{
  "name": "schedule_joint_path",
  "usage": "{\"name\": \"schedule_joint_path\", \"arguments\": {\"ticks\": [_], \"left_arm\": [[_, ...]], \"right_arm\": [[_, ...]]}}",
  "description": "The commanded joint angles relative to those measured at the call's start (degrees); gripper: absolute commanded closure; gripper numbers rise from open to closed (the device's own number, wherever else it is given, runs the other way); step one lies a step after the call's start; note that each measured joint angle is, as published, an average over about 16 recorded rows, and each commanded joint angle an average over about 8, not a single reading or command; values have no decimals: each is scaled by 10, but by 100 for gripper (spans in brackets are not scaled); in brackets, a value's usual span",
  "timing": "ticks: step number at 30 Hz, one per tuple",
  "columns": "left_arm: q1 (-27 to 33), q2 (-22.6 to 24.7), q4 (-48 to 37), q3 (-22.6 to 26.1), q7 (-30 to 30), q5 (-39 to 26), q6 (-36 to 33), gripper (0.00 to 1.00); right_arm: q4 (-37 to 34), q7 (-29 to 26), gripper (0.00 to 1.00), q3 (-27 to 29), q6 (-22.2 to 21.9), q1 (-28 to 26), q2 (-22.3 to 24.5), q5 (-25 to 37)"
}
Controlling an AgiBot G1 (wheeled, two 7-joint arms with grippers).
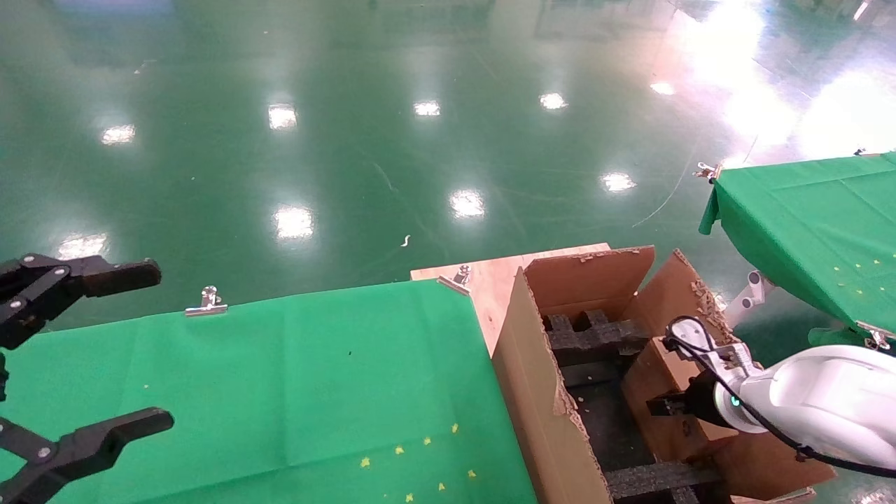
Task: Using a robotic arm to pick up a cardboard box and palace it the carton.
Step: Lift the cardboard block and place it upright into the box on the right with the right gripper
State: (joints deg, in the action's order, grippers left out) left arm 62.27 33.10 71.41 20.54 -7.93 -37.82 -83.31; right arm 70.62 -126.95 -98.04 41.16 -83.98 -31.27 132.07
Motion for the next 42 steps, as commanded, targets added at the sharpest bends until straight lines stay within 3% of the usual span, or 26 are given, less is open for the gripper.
{"name": "schedule_joint_path", "arguments": {"ticks": [1, 11, 12, 19, 20, 42], "left_arm": [[0, 0, 0, 0, 0, 0, 0, 0], [0, 0, 0, 0, 0, 0, 0, 0], [0, 0, 0, 0, 0, 0, 0, 0], [0, 0, 0, 0, 0, 0, 0, 0], [0, 0, 0, 0, 0, 0, 0, 0], [0, 0, 0, 0, 0, 0, 0, 0]], "right_arm": [[-16, 1, 100, -1, -10, 7, -9, 0], [-69, 50, 100, -11, -44, 21, -35, -41], [-73, 55, 96, -12, -46, 22, -37, -45], [-92, 79, 9, -15, -58, 26, -44, -62], [-93, 80, 0, -16, -59, 26, -44, -63], [-83, 73, 0, -10, -56, 12, -37, -51]]}}
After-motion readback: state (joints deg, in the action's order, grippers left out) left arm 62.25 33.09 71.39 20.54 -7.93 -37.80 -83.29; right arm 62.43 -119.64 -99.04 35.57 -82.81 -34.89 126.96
